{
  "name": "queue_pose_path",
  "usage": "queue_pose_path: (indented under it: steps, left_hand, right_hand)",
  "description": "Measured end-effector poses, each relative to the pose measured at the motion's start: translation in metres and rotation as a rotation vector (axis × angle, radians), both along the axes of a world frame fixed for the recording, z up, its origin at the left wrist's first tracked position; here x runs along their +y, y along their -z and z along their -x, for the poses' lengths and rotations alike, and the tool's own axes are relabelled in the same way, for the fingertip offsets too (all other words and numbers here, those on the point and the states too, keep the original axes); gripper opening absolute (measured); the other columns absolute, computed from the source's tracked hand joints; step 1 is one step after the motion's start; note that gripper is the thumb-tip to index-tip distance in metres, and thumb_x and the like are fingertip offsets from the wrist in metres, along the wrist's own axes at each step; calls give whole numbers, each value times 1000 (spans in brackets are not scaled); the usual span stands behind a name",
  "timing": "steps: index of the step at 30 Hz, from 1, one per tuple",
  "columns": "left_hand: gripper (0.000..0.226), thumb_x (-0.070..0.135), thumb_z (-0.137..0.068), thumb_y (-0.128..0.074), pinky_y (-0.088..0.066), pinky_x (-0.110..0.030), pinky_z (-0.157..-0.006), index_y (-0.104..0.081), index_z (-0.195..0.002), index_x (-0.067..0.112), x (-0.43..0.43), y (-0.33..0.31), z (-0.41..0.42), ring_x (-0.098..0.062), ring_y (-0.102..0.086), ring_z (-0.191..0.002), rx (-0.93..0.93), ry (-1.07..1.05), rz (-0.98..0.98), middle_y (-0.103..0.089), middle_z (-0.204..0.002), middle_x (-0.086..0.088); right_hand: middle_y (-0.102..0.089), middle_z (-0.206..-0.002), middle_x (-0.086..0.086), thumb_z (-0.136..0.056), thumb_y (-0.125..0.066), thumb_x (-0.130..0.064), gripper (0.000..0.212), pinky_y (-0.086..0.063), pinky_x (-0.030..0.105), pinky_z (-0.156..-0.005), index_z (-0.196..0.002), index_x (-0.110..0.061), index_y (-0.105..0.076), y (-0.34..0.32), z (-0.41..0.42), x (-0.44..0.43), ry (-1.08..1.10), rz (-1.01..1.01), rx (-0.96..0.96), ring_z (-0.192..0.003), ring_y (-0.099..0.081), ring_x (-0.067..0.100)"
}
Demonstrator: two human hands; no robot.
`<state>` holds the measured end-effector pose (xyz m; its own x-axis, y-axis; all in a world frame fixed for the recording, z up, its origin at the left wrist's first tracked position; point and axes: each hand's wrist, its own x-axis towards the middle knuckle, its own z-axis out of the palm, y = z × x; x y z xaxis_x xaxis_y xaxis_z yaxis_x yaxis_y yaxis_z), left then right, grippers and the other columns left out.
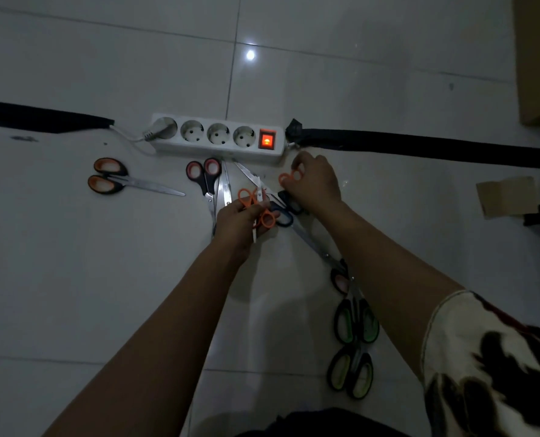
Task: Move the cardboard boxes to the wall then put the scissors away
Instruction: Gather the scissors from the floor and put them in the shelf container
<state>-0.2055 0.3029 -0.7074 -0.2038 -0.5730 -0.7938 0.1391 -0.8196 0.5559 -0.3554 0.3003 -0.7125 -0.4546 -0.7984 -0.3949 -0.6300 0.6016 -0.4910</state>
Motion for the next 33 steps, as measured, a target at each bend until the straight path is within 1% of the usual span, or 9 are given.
queue_pose_path:
  steps: [2, 4, 6, 10, 13, 16, 22, 27, 33]
  left_hand:
    - [12, -2, -90, -61, -60, -30, -72, -65, -101, -3, 1, 0, -3, -20, -71, -74, -21, 0, 11, -71, -86, -13]
    - [17, -3, -89, -61, -60, -29, -70, -64, -105, -7, 4, -1, -2, -20, -70, -75, -49, 10, 21, -69, -91, -16]
    - [18, -2, -90, -59, -59, -30, -73, -63, -106, -9, 8, -4, 0, -19, -69, -75, -66, 9, 26, -67, -94, -17]
    - [13, 7, -95, -56, -51, -44, -89, -67, -88, 6, 14, -11, 1, -28, -66, -86, -127, 65, 69, -69, -89, -12]
    - [12, 7, -96, -54, -56, -38, -77, -65, -94, 2, 18, -17, -6, -20, -69, -72, -111, 50, 63, -70, -84, -8]
    - [13, 5, -97, -53, -56, -30, -66, -65, -91, 5, 19, -21, -13, -15, -69, -65, -102, 16, 56, -71, -81, -6]
    - [13, 3, -97, -51, -57, -24, -60, -64, -98, 2, 22, -25, -15, -12, -70, -62, -78, 17, 39, -69, -86, -8]
    - [16, 5, -97, -51, -58, -29, -68, -62, -109, -1, 27, -21, -15, -14, -70, -65, -68, 8, 25, -71, -80, -5]
    - [23, 3, -97, -50, -56, -34, -78, -59, -117, -4, 32, -20, -16, -18, -69, -74, -71, 25, 9, -70, -87, -7]
  right_hand:
    - [-46, -115, 14, -87, -65, -29, 32, -40, 31, -69, -111, -9, -55, -2, -9, 8, -40, -27, 80, -89, -52, 26]
    - [-45, -118, 16, -89, -66, -22, 29, -45, 33, -73, -111, -6, -56, -1, -16, 14, -50, -52, 115, -92, -55, 30]
    - [-44, -123, 17, -91, -64, -18, 30, -42, 30, -71, -116, -5, -55, -2, -21, 17, -42, -105, 123, -96, -56, 30]
    - [-40, -127, 20, -88, -69, -27, 53, -39, 28, -72, -128, -5, -43, -8, -27, 22, -78, -237, 97, -102, -56, 32]
    - [-41, -126, 21, -84, -73, -31, 59, -38, 30, -74, -128, -5, -43, -12, -27, 28, -136, -283, 97, -104, -55, 35]
    - [-42, -123, 21, -86, -68, -21, 42, -37, 27, -71, -119, -3, -50, -14, -21, 32, -142, -237, 76, -98, -56, 35]
    - [-38, -125, 18, -88, -60, -9, 25, -33, 30, -67, -111, 0, -53, -10, -24, 40, -227, -157, 204, -97, -52, 33]
    - [-41, -118, 16, -79, -59, 10, 49, -43, 31, -71, -122, -8, -46, -9, -21, 45, -161, 43, 38, -92, -50, 25]
    - [-59, -102, 14, -81, -67, -8, 49, -36, 29, -63, -122, -6, -40, -6, -24, 56, -57, -29, 68, -87, -58, 28]
